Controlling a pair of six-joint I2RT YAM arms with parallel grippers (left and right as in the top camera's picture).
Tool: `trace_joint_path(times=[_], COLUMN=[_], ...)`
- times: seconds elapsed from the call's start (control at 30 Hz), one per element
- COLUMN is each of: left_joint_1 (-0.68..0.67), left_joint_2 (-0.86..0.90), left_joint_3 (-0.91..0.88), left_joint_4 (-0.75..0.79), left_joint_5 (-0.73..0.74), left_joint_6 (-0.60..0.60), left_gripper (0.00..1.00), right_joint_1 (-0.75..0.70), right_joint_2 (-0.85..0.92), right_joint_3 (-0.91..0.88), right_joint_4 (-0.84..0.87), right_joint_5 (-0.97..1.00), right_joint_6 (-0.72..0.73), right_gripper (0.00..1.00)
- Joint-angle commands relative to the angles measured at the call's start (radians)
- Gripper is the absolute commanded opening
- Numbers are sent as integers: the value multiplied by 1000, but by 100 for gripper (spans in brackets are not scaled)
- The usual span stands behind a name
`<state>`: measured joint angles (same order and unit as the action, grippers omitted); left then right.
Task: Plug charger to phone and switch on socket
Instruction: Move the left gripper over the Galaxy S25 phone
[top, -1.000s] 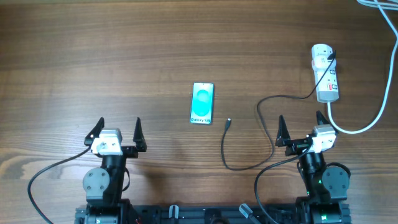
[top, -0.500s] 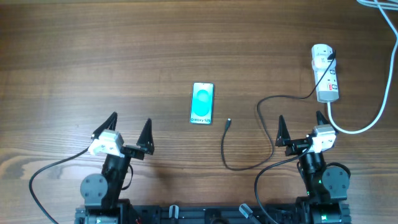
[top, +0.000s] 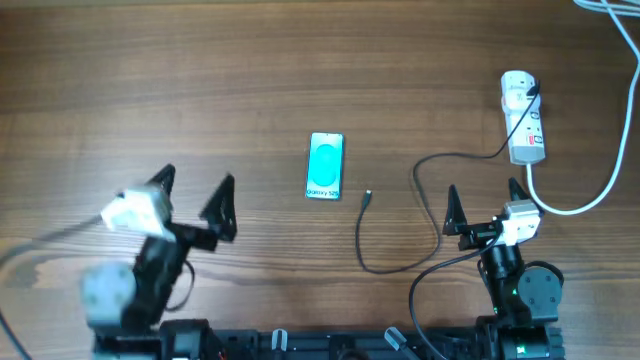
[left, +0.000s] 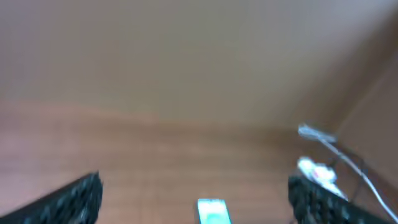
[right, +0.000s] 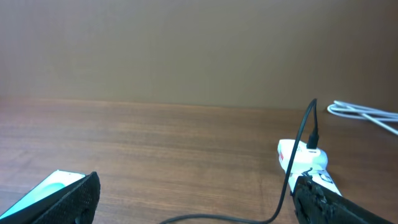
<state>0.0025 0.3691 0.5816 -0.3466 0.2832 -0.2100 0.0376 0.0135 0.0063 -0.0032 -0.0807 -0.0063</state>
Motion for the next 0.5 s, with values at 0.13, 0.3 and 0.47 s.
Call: trace_joint_path(times=[0.13,0.3,0.47], left_joint_1=[6,-59,-217], left_joint_2=[606,771,1035], left_joint_3=[469,560,939], left_joint_4=[-304,-417,-798], left_joint_5=[404,217,-60], left_joint_6=[-26,-121,-142], left_gripper=[100,100,100], right_joint_1=[-3,-3,-3], right_joint_2=[-6,-6,-6], right_joint_3=[-1,-1,-1], right_joint_4=[4,4,4], right_joint_5=[13,13,13], right_joint_6=[-17,-17,-17], right_gripper=[100,100,100])
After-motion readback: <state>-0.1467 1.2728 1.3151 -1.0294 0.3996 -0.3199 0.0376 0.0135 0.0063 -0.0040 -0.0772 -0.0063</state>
